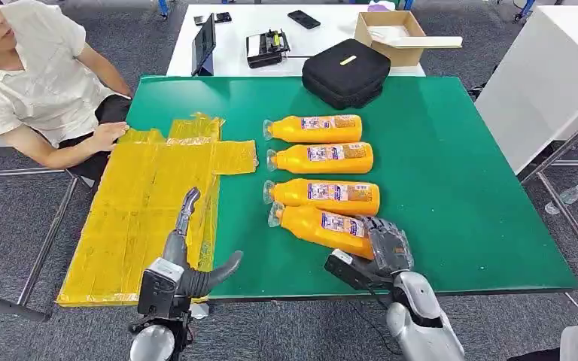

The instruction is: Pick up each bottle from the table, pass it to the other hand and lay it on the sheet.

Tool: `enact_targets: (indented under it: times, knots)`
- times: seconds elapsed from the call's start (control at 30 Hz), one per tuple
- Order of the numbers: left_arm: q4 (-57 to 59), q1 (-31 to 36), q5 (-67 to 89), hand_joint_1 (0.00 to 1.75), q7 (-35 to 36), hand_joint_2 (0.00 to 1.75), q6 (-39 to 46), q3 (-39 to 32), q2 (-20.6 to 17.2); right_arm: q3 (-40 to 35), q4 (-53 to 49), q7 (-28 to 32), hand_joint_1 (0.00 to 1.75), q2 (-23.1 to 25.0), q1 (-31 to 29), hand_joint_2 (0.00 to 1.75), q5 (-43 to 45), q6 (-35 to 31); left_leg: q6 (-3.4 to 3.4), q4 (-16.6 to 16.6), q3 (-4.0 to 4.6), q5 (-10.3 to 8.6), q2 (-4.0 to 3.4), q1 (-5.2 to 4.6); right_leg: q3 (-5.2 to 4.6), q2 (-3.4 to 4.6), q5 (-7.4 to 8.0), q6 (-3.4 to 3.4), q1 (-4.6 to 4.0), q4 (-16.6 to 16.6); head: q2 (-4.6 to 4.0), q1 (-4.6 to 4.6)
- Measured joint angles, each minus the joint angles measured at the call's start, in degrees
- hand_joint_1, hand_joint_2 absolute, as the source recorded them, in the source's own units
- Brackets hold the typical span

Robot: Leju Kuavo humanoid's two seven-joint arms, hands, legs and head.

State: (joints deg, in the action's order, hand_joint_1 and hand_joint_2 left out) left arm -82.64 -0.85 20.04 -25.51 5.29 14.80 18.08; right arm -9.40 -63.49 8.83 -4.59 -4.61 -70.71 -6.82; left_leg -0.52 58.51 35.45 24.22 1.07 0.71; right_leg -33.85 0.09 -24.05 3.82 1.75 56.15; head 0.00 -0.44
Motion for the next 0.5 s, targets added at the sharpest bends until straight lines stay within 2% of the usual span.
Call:
enact_targets:
  times: [0.23, 0.4, 0.43, 0.5]
  knots:
    - [0.0, 0.0, -0.2, 0.00, -0.1, 1.75, 0.0, 0.0, 0.0, 0.2, -0.5, 2.3, 1.75, -1.1, 0.9, 1.75, 3.6, 0.6, 0.00, 0.0, -0.09, 0.00, 0.02, 0.00, 0.10, -0.01, 0.00, 0.00, 0.00, 0.0, 0.00, 0.00]
    - [0.0, 0.0, -4.3, 0.00, 0.5, 1.75, -0.8, 0.0, 0.0, 0.8, -6.4, 5.7, 1.75, -1.0, 5.5, 1.75, 10.8, 0.6, 0.00, 0.0, -0.01, 0.01, 0.08, 0.00, 0.15, -0.01, 0.00, 0.01, -0.01, 0.0, 0.00, -0.02]
    - [0.0, -0.1, -5.2, 0.00, 0.7, 1.75, -1.1, 0.0, 0.0, 0.9, -7.8, 5.8, 1.75, -0.9, 6.5, 1.75, 11.3, 0.7, 0.01, 0.0, 0.08, 0.00, 0.06, 0.00, 0.59, -0.01, 0.01, 0.01, -0.01, 0.0, 0.00, 0.00]
    - [0.0, -0.1, -5.9, 0.00, 0.9, 1.75, -1.3, 0.1, 0.0, 0.9, -9.9, 5.8, 1.75, -0.7, 7.8, 1.75, 11.8, 1.2, 0.01, 0.0, 0.08, 0.00, -0.05, 0.01, 0.51, 0.03, 0.06, 0.01, -0.02, 0.0, 0.00, -0.04]
